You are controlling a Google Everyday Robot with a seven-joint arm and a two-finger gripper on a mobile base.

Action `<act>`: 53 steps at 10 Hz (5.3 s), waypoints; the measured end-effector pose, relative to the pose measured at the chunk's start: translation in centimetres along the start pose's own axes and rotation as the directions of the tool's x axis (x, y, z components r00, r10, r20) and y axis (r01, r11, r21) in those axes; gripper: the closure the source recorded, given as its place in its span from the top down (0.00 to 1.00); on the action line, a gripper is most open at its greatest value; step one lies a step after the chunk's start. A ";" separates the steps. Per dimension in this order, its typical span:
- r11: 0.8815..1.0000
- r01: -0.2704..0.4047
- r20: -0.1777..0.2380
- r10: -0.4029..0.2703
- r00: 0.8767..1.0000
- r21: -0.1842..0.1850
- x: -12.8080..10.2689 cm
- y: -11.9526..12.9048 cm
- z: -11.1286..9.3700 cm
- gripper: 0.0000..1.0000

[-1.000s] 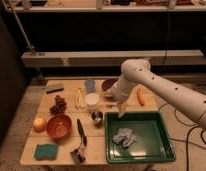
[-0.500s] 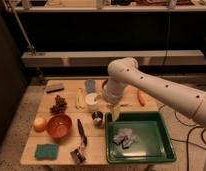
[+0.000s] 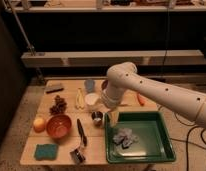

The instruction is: Stack cups on top of each other

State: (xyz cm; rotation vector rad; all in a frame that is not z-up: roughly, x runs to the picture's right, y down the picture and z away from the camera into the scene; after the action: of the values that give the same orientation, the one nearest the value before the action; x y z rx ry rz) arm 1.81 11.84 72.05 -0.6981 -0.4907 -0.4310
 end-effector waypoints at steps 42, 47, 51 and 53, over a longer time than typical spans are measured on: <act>0.960 -0.218 -0.135 0.196 0.971 -0.174 1.8 0.1 11.6 0.61; 0.940 -0.299 -0.114 0.282 0.952 -0.166 0.9 -4.7 7.8 0.61; 0.947 -0.312 -0.135 0.301 0.944 -0.074 -0.9 -4.4 7.4 0.61; 0.941 -0.329 -0.132 0.318 0.939 -0.073 -0.5 -3.6 8.3 0.61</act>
State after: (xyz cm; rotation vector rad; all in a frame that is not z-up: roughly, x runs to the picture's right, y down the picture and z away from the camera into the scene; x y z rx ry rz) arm -2.79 15.24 79.11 -0.8235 -0.2362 -0.1837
